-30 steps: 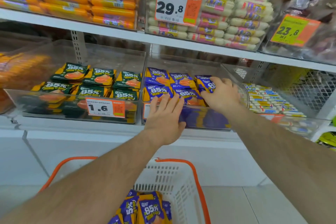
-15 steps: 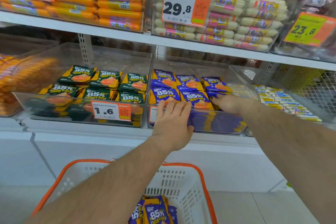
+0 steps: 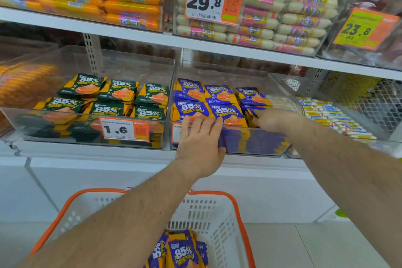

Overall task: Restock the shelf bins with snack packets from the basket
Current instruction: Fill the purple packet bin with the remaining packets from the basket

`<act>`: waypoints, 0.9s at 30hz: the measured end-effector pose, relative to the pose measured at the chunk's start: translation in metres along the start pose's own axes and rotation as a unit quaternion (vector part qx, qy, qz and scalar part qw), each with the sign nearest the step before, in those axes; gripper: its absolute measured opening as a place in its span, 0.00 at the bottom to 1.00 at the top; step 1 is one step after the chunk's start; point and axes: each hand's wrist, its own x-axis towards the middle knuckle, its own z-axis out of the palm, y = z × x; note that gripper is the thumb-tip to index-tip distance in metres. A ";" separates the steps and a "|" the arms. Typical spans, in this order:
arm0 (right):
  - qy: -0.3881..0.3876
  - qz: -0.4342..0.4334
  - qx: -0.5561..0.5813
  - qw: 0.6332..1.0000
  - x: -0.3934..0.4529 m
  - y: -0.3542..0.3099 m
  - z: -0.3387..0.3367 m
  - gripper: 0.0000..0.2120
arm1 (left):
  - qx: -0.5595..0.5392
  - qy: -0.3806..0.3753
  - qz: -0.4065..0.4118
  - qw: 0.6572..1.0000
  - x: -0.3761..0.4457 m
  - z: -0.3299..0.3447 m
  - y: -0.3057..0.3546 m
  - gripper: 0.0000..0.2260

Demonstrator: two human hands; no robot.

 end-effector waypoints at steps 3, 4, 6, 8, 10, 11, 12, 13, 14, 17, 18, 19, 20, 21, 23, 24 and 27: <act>0.020 0.013 -0.029 0.999 -0.015 -0.003 -0.010 0.25 | 0.003 -0.008 0.000 1.000 0.001 -0.001 0.000 0.33; 0.015 -0.006 -0.059 0.998 -0.015 -0.002 -0.011 0.25 | 0.003 -0.011 0.000 1.000 0.001 -0.002 0.000 0.33; 0.017 -0.016 -0.089 0.996 -0.011 0.001 -0.007 0.23 | 0.005 -0.017 0.000 1.000 0.000 -0.003 0.000 0.33; 0.023 -0.021 -0.058 0.998 -0.010 0.003 -0.004 0.23 | 0.005 -0.021 0.002 1.000 0.000 -0.004 -0.001 0.33; 0.038 -0.001 -0.041 0.998 -0.012 0.003 -0.004 0.24 | 0.007 -0.026 0.005 1.000 0.000 -0.004 0.000 0.33; 0.036 0.013 -0.020 0.999 -0.017 0.002 -0.007 0.24 | 0.006 -0.028 0.004 1.000 0.000 -0.005 0.000 0.33; 0.040 0.014 -0.016 0.999 -0.019 0.000 -0.007 0.24 | 0.005 -0.032 0.003 0.999 0.000 -0.006 0.000 0.33; 0.044 0.022 0.034 0.998 -0.023 0.000 -0.007 0.24 | 0.005 -0.040 0.001 0.999 0.001 -0.007 0.001 0.34; 0.047 0.021 0.042 0.998 -0.025 0.002 -0.005 0.23 | 0.005 -0.049 -0.001 0.999 0.002 -0.009 0.001 0.34; 0.144 0.039 0.119 0.982 -0.037 -0.005 0.005 0.20 | -0.023 -0.070 0.010 0.997 0.001 -0.014 0.000 0.34; 0.238 0.040 0.140 0.960 -0.043 -0.012 0.012 0.19 | -0.041 -0.058 0.023 0.997 -0.004 -0.014 -0.002 0.35; 0.362 0.022 0.175 0.915 -0.051 -0.024 0.020 0.19 | -0.059 -0.028 0.042 0.997 -0.014 -0.011 -0.006 0.35; 0.466 -0.017 0.184 0.865 -0.061 -0.039 0.029 0.18 | -0.078 0.008 0.062 0.995 -0.026 -0.008 -0.009 0.34; 0.531 -0.054 0.195 0.823 -0.072 -0.060 0.039 0.16 | -0.099 0.029 0.067 0.992 -0.040 -0.003 -0.013 0.34; 0.533 -0.126 0.231 0.804 -0.087 -0.100 0.065 0.10 | -0.143 -0.003 0.029 0.989 -0.074 0.009 -0.025 0.33; 0.487 -0.136 0.264 0.821 -0.091 -0.119 0.078 0.08 | -0.162 -0.052 -0.009 0.985 -0.091 0.017 -0.032 0.32; 0.262 -0.091 0.316 0.907 -0.091 -0.161 0.124 0.04 | -0.211 -0.179 -0.111 0.955 -0.139 0.039 -0.056 0.30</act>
